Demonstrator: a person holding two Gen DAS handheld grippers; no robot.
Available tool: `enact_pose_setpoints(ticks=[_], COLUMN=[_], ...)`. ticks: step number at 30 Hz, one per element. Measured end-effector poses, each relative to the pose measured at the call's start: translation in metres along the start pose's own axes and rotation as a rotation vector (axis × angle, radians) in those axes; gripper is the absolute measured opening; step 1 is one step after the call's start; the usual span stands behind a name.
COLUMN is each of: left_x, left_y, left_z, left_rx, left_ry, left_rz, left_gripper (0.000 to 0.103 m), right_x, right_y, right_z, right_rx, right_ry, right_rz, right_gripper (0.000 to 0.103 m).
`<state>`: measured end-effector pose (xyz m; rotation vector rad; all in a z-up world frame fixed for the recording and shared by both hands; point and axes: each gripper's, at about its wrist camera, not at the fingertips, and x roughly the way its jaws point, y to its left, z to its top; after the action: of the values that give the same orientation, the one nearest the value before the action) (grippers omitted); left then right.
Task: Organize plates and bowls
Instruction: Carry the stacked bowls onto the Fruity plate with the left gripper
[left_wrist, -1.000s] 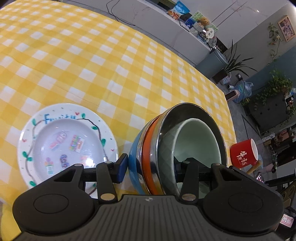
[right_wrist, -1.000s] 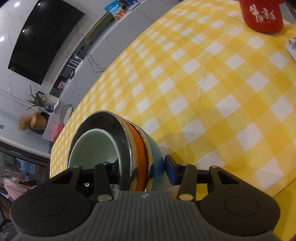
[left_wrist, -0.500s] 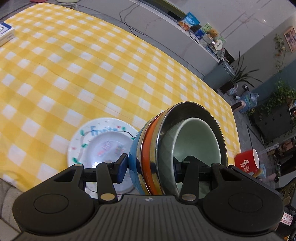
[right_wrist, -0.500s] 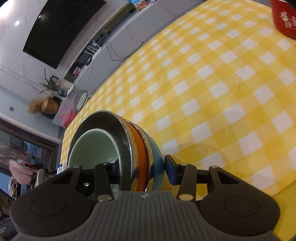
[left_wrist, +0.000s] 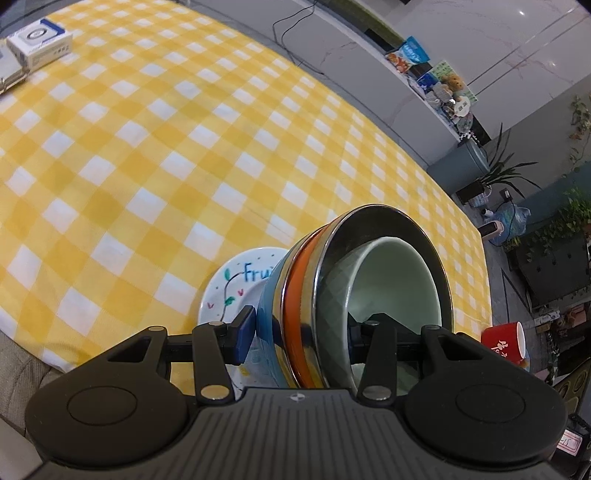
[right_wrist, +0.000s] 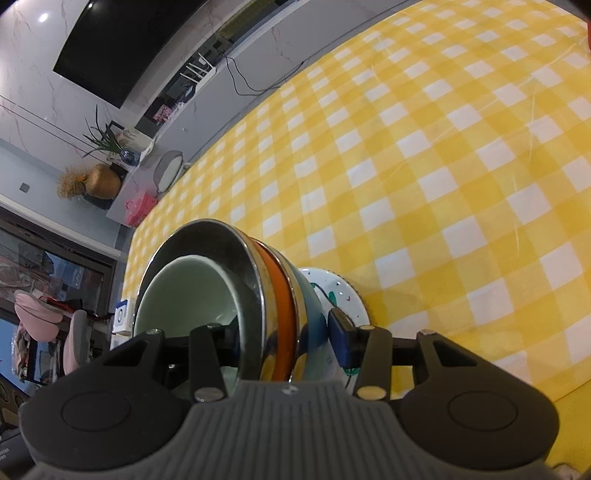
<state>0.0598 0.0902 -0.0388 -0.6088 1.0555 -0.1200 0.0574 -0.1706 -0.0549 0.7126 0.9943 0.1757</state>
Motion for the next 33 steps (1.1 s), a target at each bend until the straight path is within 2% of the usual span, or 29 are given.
enact_pose_setpoints(ticks=[13,18,26,29,33], left_x=[0.012,0.014,0.011,0.007,-0.003], left_y=[0.009,0.009,-0.001,-0.006,-0.012], left_z=[0.001,0.001,-0.001,-0.001,0.0], left_rx=[-0.019,-0.009,0.039,0.053,0.078], left_ry=[0.028,0.03,0.026,0.008,-0.04], left_rz=[0.026,0.028,0.074,0.085,0.113], left_gripper=[0.05,0.05,0.049,0.062,0.066], right_x=[0.015,0.015,0.013,0.009,0.001], right_y=[-0.001,0.003,0.005,0.006,0.013], right_z=[-0.002,-0.003,-0.003,-0.003,-0.003], right_rx=[0.006,-0.023,-0.04,-0.034,-0.068], right_ry=[0.034,0.021,0.016,0.004,-0.021], right_rz=[-0.034,-0.046,-0.04,-0.009,-0.016], right_gripper=[0.044,0.044,0.051,0.064,0.068])
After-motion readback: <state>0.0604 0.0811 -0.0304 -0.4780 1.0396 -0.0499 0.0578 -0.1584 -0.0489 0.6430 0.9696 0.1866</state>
